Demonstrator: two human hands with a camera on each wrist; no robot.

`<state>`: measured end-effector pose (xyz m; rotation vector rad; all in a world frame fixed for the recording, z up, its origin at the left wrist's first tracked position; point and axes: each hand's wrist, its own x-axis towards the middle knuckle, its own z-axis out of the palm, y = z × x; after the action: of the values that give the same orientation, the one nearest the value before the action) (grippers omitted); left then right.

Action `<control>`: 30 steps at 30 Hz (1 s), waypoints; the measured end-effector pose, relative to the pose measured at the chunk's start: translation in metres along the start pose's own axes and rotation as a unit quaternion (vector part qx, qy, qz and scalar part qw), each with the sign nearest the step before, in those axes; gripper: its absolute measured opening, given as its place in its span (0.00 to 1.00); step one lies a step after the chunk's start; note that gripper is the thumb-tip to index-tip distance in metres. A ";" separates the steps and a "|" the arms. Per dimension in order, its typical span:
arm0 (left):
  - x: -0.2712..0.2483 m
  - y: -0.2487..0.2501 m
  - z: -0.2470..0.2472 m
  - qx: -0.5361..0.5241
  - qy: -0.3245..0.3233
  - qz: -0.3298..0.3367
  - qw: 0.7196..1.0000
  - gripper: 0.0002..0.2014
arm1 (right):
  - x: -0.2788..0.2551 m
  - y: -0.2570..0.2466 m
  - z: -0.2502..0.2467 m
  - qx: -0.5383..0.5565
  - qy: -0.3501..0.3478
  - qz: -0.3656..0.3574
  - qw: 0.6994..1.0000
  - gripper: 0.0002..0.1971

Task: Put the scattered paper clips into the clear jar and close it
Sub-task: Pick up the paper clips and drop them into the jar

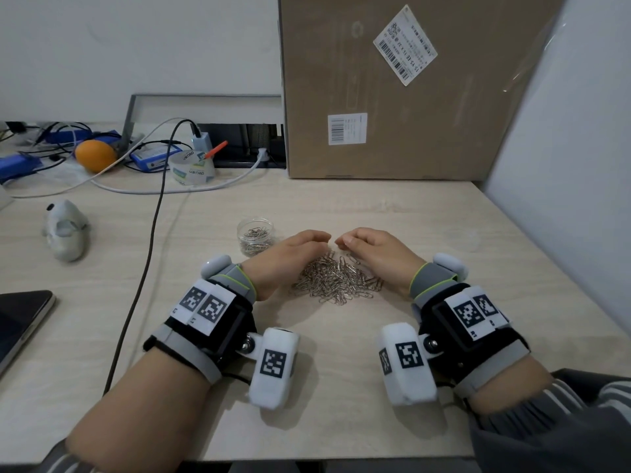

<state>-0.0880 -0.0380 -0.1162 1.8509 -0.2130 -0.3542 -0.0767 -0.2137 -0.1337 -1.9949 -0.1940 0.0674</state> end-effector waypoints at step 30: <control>0.018 -0.019 -0.046 0.168 0.308 -0.051 0.935 0.39 | -0.015 -0.016 0.001 -0.211 -0.101 -0.056 0.971 0.23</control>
<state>-0.0563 0.0028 -0.1239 2.2196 0.2715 0.2185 -0.0937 -0.2088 -0.1199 -2.3967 -0.4867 0.1694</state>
